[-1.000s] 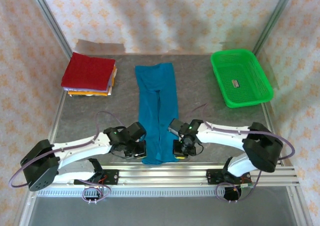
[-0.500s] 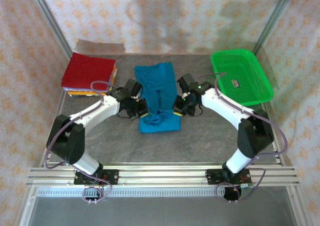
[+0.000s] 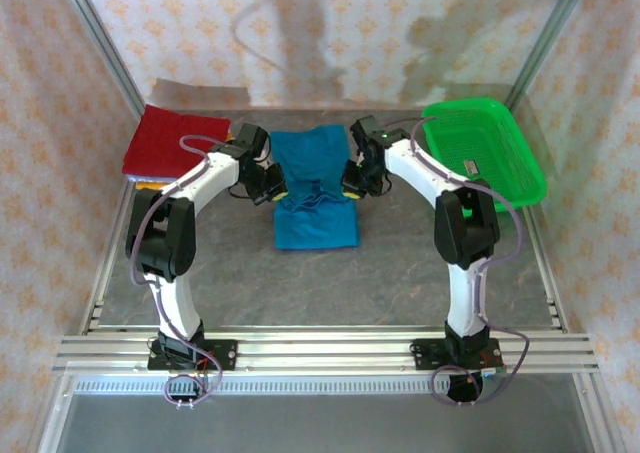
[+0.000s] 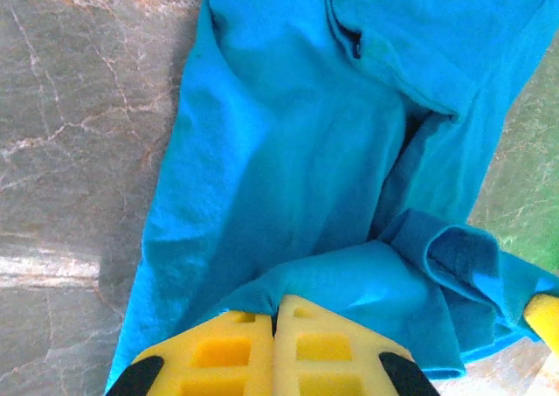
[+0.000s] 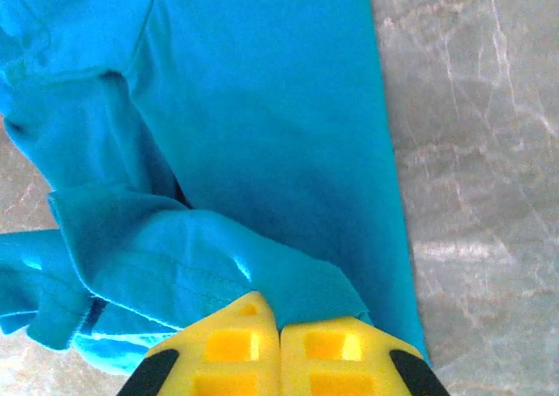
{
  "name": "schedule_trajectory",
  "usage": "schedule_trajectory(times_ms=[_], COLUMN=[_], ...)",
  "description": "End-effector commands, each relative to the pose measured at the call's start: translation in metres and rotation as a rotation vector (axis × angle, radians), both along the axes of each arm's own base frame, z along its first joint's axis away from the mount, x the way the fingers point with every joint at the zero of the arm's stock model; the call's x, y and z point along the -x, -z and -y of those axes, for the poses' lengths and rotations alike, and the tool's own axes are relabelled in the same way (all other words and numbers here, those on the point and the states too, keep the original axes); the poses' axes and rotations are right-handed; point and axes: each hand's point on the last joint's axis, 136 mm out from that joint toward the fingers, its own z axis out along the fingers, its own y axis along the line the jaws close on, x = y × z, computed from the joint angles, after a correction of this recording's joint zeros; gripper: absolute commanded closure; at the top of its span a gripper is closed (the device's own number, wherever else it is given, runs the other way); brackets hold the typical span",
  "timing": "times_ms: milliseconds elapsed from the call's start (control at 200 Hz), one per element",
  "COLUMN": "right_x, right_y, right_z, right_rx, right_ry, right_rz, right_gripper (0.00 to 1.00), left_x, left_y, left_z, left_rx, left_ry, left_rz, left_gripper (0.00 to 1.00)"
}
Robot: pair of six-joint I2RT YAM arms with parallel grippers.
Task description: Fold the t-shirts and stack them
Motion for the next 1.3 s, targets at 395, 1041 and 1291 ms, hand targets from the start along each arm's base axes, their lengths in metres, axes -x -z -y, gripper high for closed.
schedule_trajectory(times_ms=[395,1041,1291], right_x=[-0.072,-0.014,-0.008], right_y=[0.017,-0.038,-0.045], right_z=[0.013,0.025,0.036], right_rx=[0.015,-0.080,-0.054], right_ry=[0.032,0.043,0.066], right_rz=[0.018,0.075,0.098], right_gripper=[0.78,0.46,0.46], left_x=[-0.047,-0.011,-0.019], left_y=[0.023,-0.033,0.002], left_z=[-0.008,0.050,0.084], left_rx=[0.063,0.249,0.276], left_ry=[-0.016,-0.044,-0.049], left_rz=[-0.042,0.100,0.063], left_gripper=[1.00,0.52,0.51])
